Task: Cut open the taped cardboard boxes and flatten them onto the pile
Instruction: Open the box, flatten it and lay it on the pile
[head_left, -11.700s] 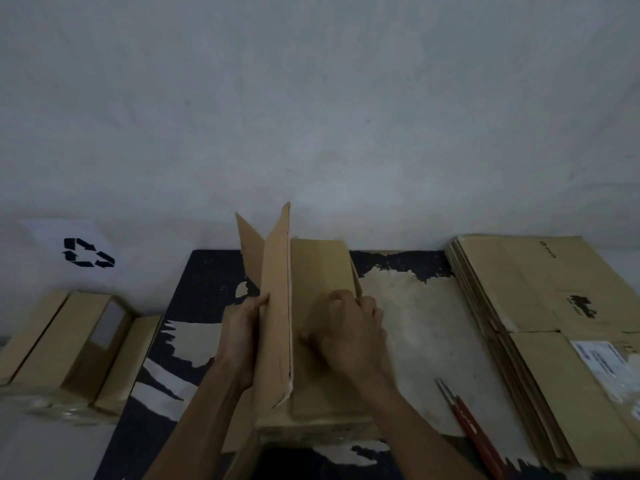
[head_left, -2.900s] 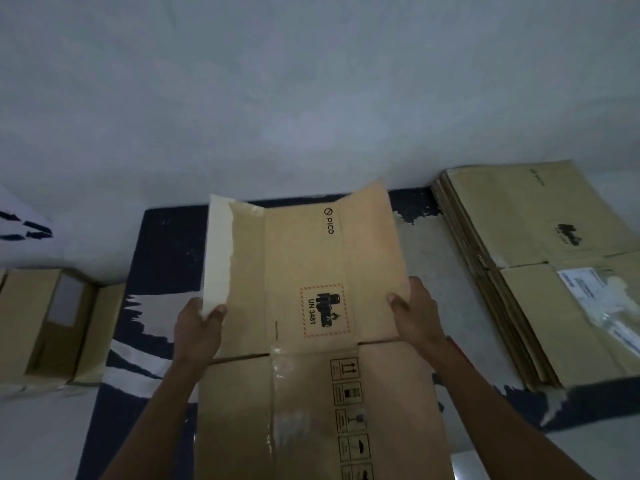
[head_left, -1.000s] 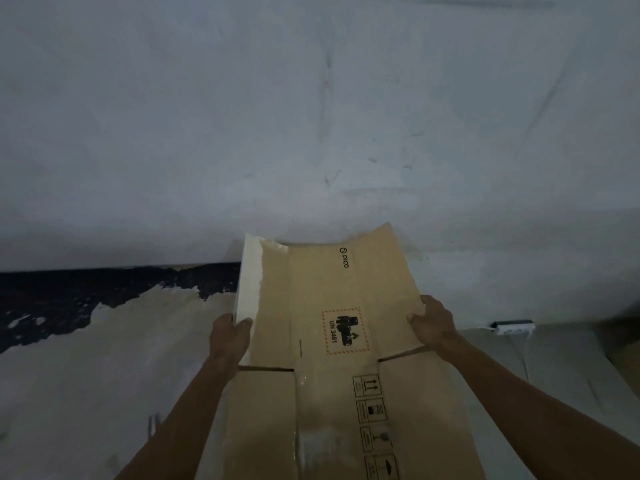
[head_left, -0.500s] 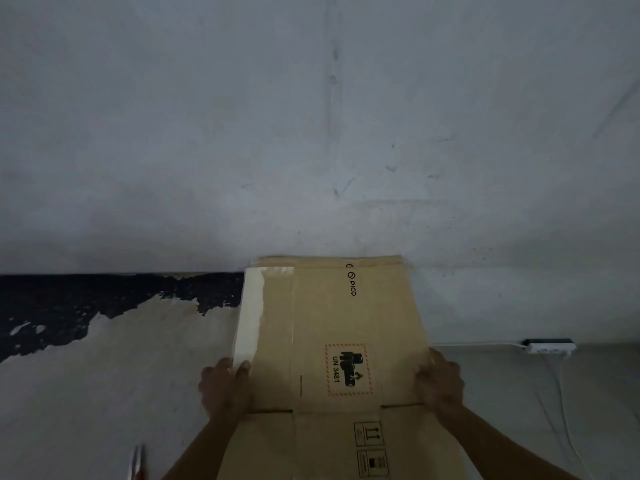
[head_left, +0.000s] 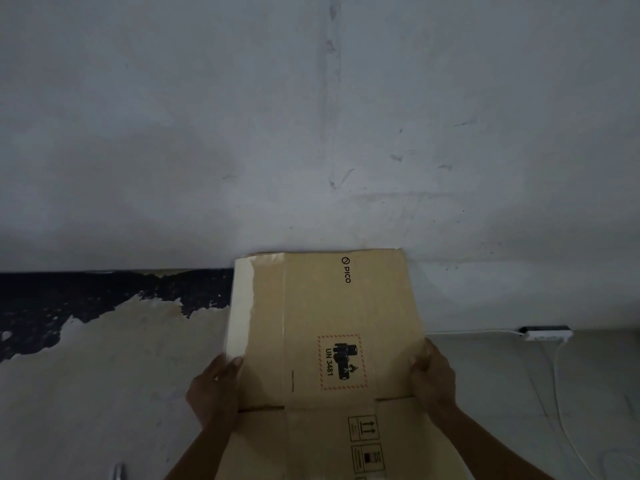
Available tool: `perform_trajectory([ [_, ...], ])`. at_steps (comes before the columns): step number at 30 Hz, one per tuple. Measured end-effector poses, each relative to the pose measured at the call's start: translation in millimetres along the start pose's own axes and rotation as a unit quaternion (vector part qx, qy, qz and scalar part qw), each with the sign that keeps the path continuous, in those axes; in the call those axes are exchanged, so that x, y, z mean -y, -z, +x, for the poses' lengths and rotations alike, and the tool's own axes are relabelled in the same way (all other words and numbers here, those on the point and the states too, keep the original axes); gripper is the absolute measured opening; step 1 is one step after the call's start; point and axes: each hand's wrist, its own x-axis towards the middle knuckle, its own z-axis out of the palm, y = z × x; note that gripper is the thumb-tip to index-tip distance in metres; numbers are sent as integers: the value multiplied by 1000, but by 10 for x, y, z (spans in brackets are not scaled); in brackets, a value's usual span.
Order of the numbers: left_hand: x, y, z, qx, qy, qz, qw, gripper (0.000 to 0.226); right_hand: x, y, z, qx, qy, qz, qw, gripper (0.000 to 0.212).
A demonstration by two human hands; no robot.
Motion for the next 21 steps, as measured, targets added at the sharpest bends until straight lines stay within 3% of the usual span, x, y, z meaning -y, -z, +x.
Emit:
perform_trajectory([
  [6, -134, -20, 158, 23, 6, 42, 999, 47, 49, 35, 66, 36, -31, -25, 999, 57],
  [11, -315, 105, 234, 73, 5, 123, 990, 70, 232, 225, 128, 74, -32, -62, 995, 63],
  [16, -355, 227, 71, 78, -67, 121, 987, 60, 423, 259, -8, 76, 38, -141, 986, 70],
  [21, -244, 444, -276, 46, -147, 45, 987, 43, 602, 120, -349, 74, 140, -183, 970, 66],
])
